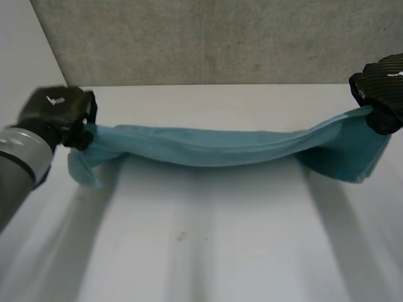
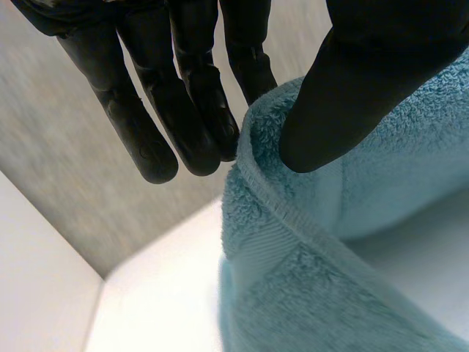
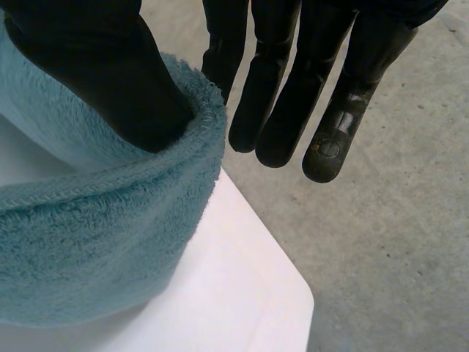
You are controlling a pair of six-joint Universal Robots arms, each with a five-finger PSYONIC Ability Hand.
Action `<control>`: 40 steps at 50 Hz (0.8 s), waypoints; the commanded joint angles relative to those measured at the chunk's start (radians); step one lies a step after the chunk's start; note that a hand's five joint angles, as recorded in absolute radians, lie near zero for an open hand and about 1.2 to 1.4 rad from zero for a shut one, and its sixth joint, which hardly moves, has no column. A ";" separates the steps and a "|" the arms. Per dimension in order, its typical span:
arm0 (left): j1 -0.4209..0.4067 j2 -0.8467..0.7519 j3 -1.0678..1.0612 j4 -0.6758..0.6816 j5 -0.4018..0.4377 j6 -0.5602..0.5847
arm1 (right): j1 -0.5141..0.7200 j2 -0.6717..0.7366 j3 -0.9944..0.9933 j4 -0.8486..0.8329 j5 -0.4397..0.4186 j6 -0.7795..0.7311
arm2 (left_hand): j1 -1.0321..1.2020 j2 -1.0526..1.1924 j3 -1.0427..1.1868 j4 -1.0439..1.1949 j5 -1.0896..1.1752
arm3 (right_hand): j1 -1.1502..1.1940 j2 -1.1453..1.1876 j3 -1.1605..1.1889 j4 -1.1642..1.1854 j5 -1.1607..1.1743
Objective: Fold the laundry
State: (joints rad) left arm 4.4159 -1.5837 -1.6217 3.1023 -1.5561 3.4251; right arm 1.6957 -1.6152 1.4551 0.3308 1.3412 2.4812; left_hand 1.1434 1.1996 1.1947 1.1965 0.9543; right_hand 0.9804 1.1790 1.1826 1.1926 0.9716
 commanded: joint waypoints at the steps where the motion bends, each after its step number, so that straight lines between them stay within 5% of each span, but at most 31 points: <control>1: 0.022 0.044 -0.012 -0.020 0.054 0.008 | -0.002 0.066 -0.009 0.154 -0.004 -0.076 | 0.253 0.197 0.202 0.200 0.267 | 0.416 0.217 0.214 0.204 0.250; 10: 0.036 -0.260 0.025 -0.025 0.042 0.095 | 0.036 0.376 -0.054 0.137 0.054 -0.160 | 0.253 0.197 0.202 0.200 0.267 | 0.416 0.217 0.214 0.204 0.250; 19: 0.051 -0.504 0.428 0.032 0.037 0.194 | 0.108 0.538 -0.304 -0.022 0.203 -0.151 | 0.253 0.197 0.202 0.200 0.267 | 0.416 0.217 0.214 0.204 0.250; 24: 0.048 -0.460 0.620 0.211 -0.001 0.192 | 0.134 0.514 -0.553 -0.331 0.274 -0.140 | 0.253 0.197 0.202 0.200 0.267 | 0.416 0.217 0.214 0.204 0.250; 30: 0.046 -0.317 0.643 0.571 -0.013 0.174 | 0.157 0.292 -0.486 -0.643 0.274 -0.111 | 0.253 0.197 0.202 0.200 0.267 | 0.416 0.217 0.214 0.204 0.250; 40: 0.060 -0.302 0.421 0.440 -0.004 0.154 | 0.147 0.235 -0.184 -0.504 0.173 -0.096 | 0.253 0.197 0.202 0.200 0.267 | 0.416 0.217 0.214 0.204 0.250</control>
State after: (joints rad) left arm 4.4667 -1.8829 -1.0456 3.6295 -1.5654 3.5900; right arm 1.8546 -1.3765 1.0903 -0.2986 1.5884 2.3831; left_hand 1.1434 1.2005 1.1955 1.1967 0.9666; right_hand 0.9804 1.1790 1.1835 1.1927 0.9916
